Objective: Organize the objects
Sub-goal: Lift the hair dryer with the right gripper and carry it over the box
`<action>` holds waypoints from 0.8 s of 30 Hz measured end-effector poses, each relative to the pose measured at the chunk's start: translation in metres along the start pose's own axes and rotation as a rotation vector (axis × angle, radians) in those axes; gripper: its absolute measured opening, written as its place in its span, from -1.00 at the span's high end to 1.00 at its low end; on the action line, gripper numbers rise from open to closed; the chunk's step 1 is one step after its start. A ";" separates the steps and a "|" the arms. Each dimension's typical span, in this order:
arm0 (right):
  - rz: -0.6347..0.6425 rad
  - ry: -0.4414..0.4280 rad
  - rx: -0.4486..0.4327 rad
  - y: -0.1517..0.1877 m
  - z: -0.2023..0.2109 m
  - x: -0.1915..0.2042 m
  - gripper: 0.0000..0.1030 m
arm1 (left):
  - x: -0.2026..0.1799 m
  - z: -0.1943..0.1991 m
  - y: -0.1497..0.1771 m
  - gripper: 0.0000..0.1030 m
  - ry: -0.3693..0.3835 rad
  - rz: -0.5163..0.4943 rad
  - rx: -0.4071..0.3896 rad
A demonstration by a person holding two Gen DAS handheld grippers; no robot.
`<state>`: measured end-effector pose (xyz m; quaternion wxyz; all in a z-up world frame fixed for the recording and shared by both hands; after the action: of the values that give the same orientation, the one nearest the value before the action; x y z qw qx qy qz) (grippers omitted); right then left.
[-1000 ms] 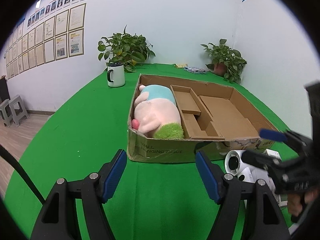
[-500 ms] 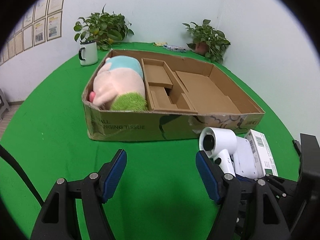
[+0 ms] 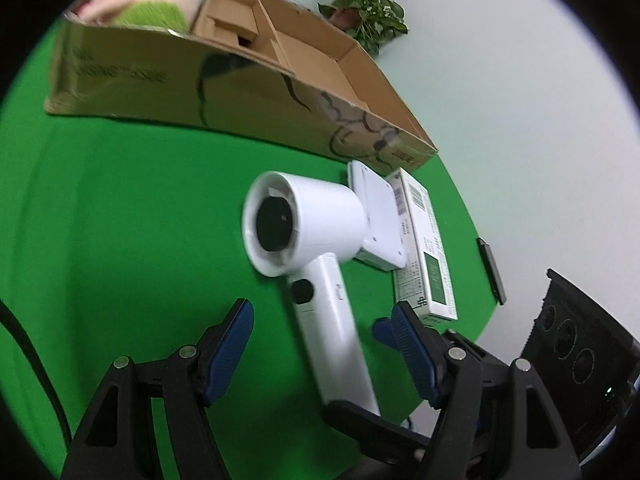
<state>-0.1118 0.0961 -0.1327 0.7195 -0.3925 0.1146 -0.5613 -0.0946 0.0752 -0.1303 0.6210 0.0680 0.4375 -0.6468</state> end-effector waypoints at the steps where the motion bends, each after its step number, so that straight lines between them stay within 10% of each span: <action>1: 0.004 0.005 0.015 0.001 -0.003 -0.001 -0.24 | -0.001 -0.006 0.000 -0.35 0.023 0.018 0.012; 10: 0.038 0.063 0.039 0.009 -0.018 0.002 0.39 | -0.003 -0.021 0.002 0.17 0.046 0.055 0.038; 24: 0.139 0.227 -0.059 0.007 -0.002 0.013 0.50 | -0.015 -0.003 -0.005 0.34 0.036 0.013 -0.022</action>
<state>-0.1040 0.0842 -0.1355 0.7272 -0.3386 0.2388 -0.5473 -0.0972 0.0877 -0.1198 0.6179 0.0756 0.4555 -0.6364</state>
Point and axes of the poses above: each gripper's, at about its wrist camera, not at the fingertips, and z roughly against the way its jaws point, x to its left, y to its underside, the point moved 8 cm from there along -z, roughly the way its jaws point, and after that the axes turned 7 degrees about -x, right-handed, at the moved point
